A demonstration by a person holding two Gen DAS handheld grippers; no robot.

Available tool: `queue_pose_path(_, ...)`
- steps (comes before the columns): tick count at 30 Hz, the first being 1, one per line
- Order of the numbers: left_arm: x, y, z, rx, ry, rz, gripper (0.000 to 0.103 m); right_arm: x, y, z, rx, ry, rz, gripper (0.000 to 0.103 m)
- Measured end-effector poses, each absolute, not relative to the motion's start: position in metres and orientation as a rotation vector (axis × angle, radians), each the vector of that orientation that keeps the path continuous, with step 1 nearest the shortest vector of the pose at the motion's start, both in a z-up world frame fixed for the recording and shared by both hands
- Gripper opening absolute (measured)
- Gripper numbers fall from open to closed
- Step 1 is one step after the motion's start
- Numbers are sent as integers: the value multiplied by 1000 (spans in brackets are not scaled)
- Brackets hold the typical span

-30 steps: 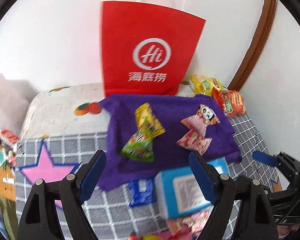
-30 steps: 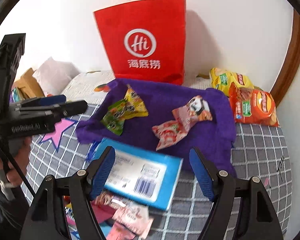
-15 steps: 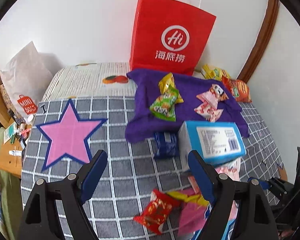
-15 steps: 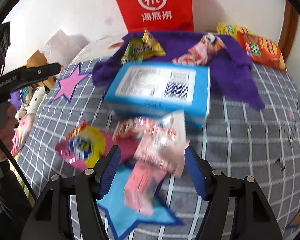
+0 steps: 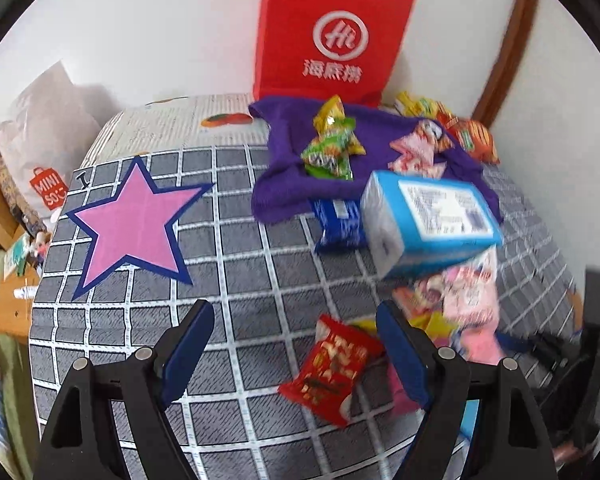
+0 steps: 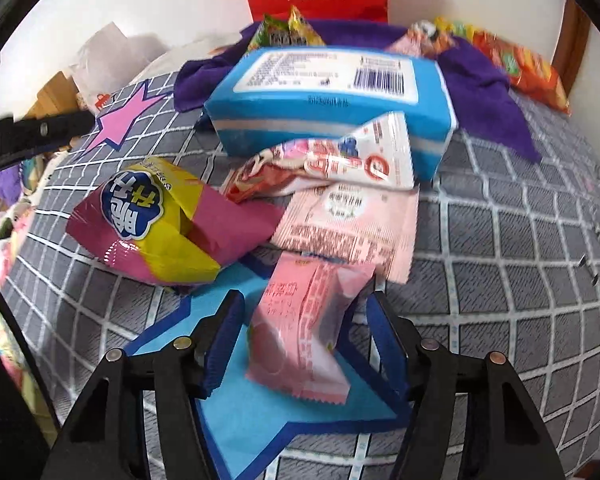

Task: Organize snacks
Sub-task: 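Move both open tools back toward the snacks beside the blue box, then grasp the red snack bag with the left tool while the right tool grasps the pink pastry bag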

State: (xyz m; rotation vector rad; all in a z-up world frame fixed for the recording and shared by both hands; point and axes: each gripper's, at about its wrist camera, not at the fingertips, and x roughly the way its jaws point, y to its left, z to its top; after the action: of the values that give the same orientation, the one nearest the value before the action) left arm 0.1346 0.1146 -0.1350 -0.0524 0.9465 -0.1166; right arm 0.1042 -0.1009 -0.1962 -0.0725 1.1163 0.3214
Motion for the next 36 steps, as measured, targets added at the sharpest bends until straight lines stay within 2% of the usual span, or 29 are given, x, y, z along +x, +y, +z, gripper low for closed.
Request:
queue_pose_path(2, 133, 113, -142, -29, 956, -120, 81, 103, -97, -197, -131, 1097, 293, 46)
queue_pose_path(14, 129, 95, -178, 89, 1025, -206, 81, 97, -125, -180, -77, 1058, 273, 45)
queue_pose_path(19, 125, 86, -185, 107, 1040, -238, 77, 97, -136, -180, -54, 1063, 249, 45)
queue_pose_path(23, 124, 81, -195, 148, 1059, -220, 64, 97, -140, -182, -47, 1067, 245, 45)
queue_pose_path(24, 123, 81, -193, 137, 1046, -229, 56, 97, -141, -183, -45, 1068, 245, 45)
queue_pose_path(25, 122, 82, -192, 131, 1044, -232, 40, 96, -141, -183, -43, 1068, 245, 45)
queue_pose_path(36, 120, 101, -150, 66, 993, -172, 38, 93, -147, -152, -9, 1002, 281, 45)
